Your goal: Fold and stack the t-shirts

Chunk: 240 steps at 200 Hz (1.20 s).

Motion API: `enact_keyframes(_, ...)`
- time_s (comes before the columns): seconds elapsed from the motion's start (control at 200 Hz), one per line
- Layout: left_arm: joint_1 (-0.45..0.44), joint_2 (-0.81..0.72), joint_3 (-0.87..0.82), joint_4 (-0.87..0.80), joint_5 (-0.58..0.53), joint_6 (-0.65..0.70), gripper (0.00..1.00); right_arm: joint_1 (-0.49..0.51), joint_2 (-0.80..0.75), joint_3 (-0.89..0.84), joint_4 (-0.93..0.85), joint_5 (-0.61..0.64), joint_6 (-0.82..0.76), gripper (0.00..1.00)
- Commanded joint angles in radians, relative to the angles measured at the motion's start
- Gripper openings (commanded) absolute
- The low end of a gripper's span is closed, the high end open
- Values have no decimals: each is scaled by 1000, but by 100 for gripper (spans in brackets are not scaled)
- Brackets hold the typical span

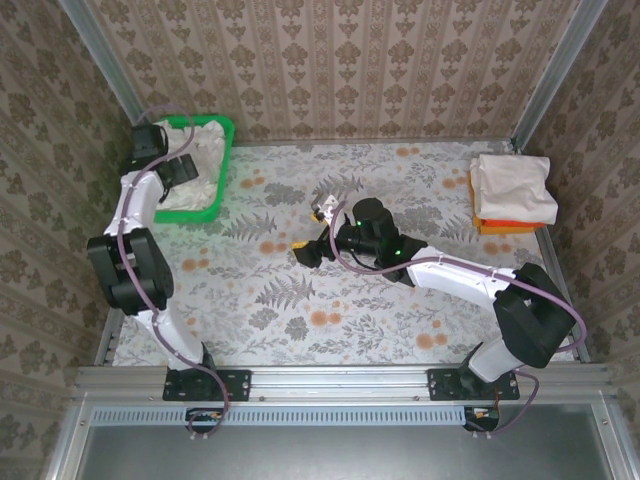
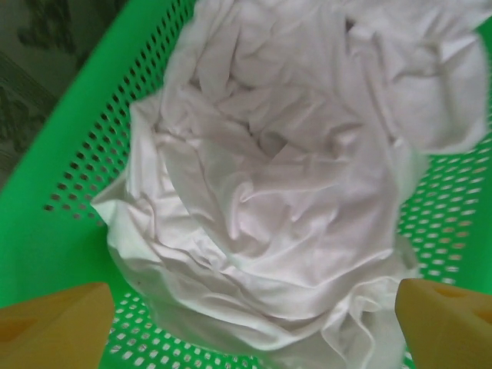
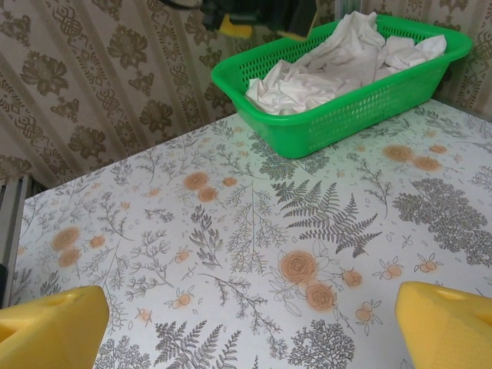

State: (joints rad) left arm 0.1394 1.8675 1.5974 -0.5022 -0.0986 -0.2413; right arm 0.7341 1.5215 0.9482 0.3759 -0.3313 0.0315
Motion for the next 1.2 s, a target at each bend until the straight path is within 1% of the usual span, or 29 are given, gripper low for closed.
enact_keyframes(0.0,6,76,58,-65,31,-86,93,7,2,15,6,-30,-11,97)
enact_keyframes(0.07,8,120,84,-69,46,-107,89,6,0,15,0,-28,-12,97)
enact_keyframes(0.15,11,166,114,-71,63,-129,82,7,-4,11,-6,-26,-13,97)
enact_keyframes(0.19,12,184,126,-73,68,-142,76,6,-6,12,-12,-26,-14,97)
enact_keyframes(0.22,14,197,133,-73,75,-150,70,7,-6,12,-13,-26,-16,97)
enact_keyframes(0.265,14,210,141,-73,84,-161,57,6,-7,11,-18,-24,-16,98)
enact_keyframes(0.365,14,214,145,-67,95,-176,17,7,-12,8,-25,-17,-19,98)
enact_keyframes(0.41,15,206,140,-60,98,-176,2,7,-14,8,-26,-13,-20,98)
enact_keyframes(0.42,13,203,138,-59,97,-176,0,7,-15,8,-27,-12,-20,98)
enact_keyframes(0.57,14,120,102,-20,91,-176,0,7,-18,13,-32,-12,-19,98)
enact_keyframes(0.7,14,13,83,21,104,-169,0,6,-18,14,-31,-13,-19,98)
enact_keyframes(0.875,-2,-124,111,78,123,-131,0,6,-18,11,-26,-20,-10,98)
enact_keyframes(1.04,-43,-210,220,96,144,-62,0,6,-14,7,-18,-21,-5,98)
enact_keyframes(1.195,-102,-238,405,60,150,-3,0,7,-4,12,-11,-32,1,98)
